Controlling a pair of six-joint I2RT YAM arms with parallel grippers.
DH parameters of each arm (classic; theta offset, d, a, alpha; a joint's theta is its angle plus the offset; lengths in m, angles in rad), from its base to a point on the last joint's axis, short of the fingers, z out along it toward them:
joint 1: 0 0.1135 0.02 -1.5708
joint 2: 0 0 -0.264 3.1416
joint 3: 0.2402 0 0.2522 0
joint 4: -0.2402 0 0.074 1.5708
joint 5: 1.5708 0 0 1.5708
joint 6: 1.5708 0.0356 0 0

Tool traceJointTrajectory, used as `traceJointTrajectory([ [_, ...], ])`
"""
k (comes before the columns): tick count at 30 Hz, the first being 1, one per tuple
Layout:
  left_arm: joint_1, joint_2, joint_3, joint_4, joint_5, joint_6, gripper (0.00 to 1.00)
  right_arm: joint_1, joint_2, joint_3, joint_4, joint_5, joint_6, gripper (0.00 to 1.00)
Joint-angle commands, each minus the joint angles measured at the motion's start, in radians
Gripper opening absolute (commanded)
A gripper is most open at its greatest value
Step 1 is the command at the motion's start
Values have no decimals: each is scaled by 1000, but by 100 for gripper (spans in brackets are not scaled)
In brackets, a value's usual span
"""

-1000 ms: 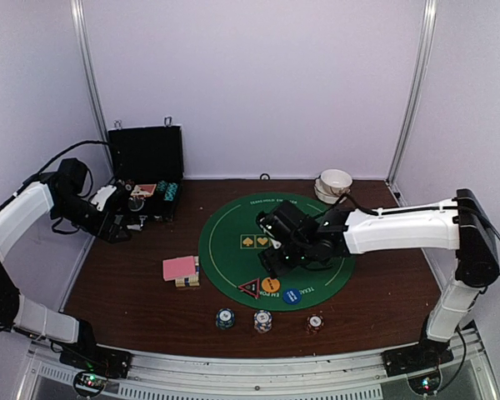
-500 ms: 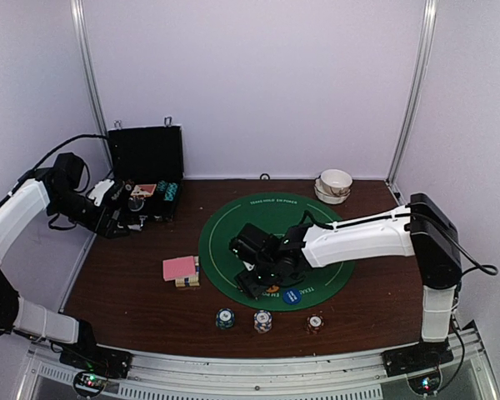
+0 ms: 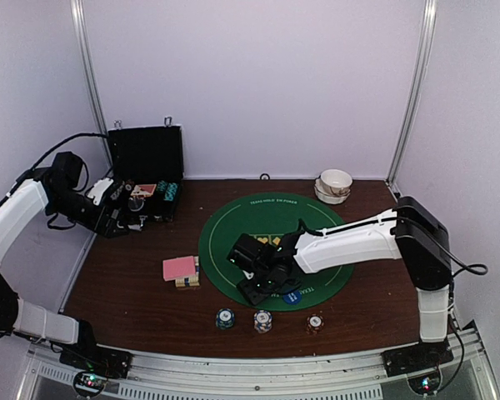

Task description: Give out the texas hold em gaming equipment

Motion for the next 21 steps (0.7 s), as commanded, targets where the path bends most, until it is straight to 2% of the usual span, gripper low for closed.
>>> traceJointTrajectory([
  [1, 7, -25, 36, 2, 18, 8, 98, 5, 32, 12, -7, -15, 17, 55],
  [10, 8, -41, 39, 2, 16, 8, 98, 2, 77, 70, -18, -12, 16, 44],
  [21, 7, -52, 32, 2, 21, 9, 98, -35, 142, 182, -45, -7, 6, 36],
])
